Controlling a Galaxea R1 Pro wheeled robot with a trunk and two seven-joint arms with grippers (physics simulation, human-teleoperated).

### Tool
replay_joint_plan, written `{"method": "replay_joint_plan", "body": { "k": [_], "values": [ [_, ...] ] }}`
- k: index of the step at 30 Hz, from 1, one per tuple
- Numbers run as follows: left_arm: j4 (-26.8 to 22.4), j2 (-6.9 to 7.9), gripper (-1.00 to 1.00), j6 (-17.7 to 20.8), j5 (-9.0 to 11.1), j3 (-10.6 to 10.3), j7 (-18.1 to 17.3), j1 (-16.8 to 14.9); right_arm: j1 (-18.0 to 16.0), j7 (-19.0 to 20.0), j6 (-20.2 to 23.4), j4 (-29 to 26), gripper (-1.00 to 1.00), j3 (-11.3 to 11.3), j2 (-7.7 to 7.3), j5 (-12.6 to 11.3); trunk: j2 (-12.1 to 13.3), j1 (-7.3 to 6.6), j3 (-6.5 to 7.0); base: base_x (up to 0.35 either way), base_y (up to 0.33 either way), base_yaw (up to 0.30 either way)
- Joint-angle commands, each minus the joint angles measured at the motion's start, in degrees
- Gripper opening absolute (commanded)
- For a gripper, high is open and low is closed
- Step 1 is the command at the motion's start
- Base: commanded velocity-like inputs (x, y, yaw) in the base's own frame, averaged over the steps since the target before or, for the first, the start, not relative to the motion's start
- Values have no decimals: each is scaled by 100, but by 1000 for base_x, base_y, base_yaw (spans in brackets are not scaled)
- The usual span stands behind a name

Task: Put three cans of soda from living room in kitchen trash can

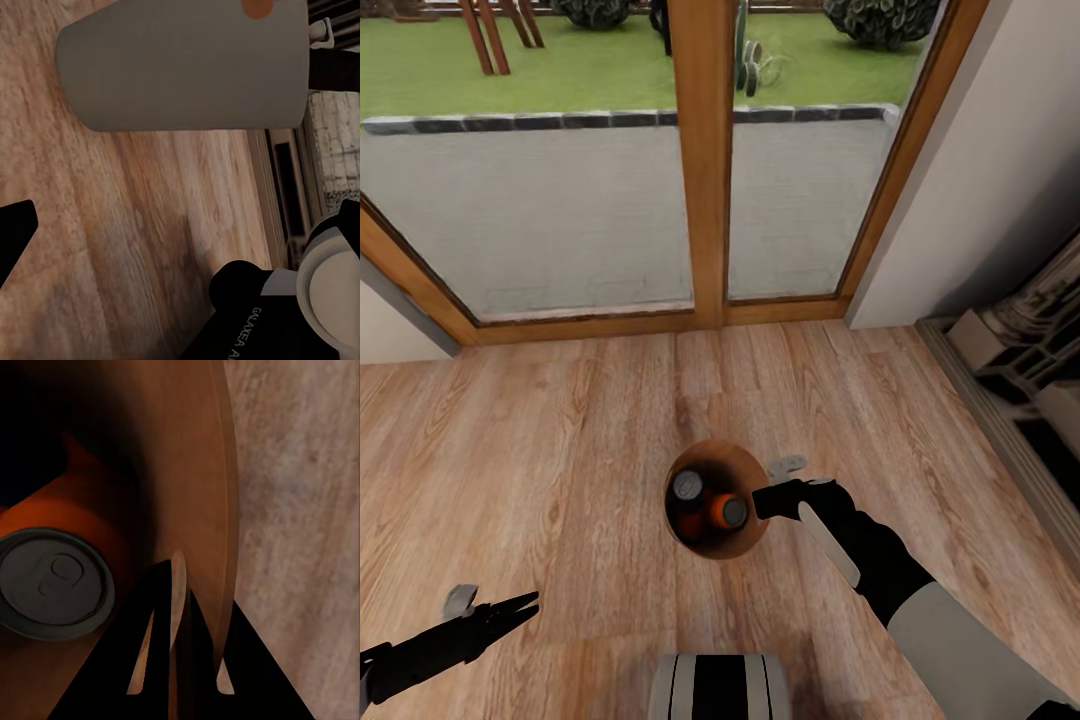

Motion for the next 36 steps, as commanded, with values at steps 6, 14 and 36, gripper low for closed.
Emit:
{"method": "replay_joint_plan", "body": {
  "k": [6, 14, 36],
  "values": [
    [-2, 0, 100, 1, -1, 0, 0, 0, -2, 29, -9, -6, -100, -2, 2, -118, -4, 7, -66, 0, 0, 0],
    [0, 0, 100, 1, 1, 0, 0, 1, -1, 29, -9, -5, -100, -2, 2, -118, -7, 12, -110, 0, 0, 0],
    [0, 0, 100, 1, -1, 0, 0, 0, -1, 29, -9, -5, -100, -2, 2, -118, -12, 23, -199, 0, 0, 0]
  ]
}}
